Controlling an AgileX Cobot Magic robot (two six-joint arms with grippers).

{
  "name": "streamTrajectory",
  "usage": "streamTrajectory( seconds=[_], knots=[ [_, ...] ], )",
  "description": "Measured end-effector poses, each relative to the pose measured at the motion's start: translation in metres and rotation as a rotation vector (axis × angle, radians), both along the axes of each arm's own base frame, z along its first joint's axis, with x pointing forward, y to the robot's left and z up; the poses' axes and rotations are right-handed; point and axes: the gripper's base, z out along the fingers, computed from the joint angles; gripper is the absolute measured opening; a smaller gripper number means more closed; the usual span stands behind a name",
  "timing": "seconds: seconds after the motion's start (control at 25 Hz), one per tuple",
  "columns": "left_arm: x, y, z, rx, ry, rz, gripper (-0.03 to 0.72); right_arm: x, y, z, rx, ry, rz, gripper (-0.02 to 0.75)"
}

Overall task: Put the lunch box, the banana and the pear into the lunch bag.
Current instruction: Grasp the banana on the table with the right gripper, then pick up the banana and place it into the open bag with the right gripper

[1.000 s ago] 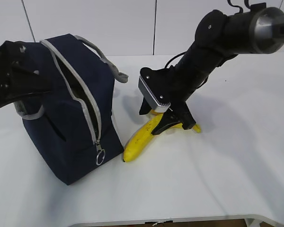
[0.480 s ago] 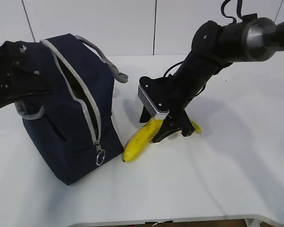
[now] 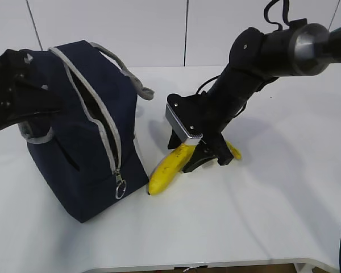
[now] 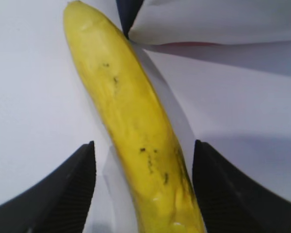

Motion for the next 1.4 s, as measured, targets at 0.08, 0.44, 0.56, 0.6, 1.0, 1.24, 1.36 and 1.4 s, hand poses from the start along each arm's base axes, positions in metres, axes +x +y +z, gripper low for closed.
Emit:
streamTrajectory(
  seconds=[0.08, 0.44, 0.56, 0.6, 1.0, 1.24, 1.36, 1.4],
  knots=[
    [0.000, 0.000, 0.000, 0.000, 0.000, 0.000, 0.010, 0.000, 0.000, 0.000, 0.000, 0.000, 0.000, 0.512],
    [-0.001, 0.000, 0.000, -0.002, 0.004, -0.007, 0.010, 0.001, 0.001, -0.006, 0.001, 0.008, -0.007, 0.417],
    [-0.001, 0.000, 0.000, -0.002, 0.004, -0.007, 0.010, 0.001, 0.001, -0.006, 0.001, 0.008, -0.007, 0.369],
    [-0.001, 0.000, 0.000, -0.002, 0.004, -0.007, 0.010, 0.001, 0.001, -0.006, 0.001, 0.008, -0.007, 0.356],
    [-0.001, 0.000, 0.000, -0.002, 0.004, -0.007, 0.010, 0.001, 0.000, -0.006, -0.001, 0.021, -0.017, 0.301],
    [-0.001, 0.000, 0.000, -0.002, 0.004, -0.007, 0.009, -0.004, -0.008, 0.004, -0.094, 0.025, -0.007, 0.300],
    [0.000, 0.000, 0.000, -0.002, 0.003, -0.005, 0.009, -0.009, -0.014, 0.020, -0.145, 0.007, 0.008, 0.300],
    [0.000, 0.000, 0.000, -0.001, 0.002, -0.003, 0.009, -0.010, -0.015, 0.026, -0.149, 0.000, 0.003, 0.300]
  ],
)
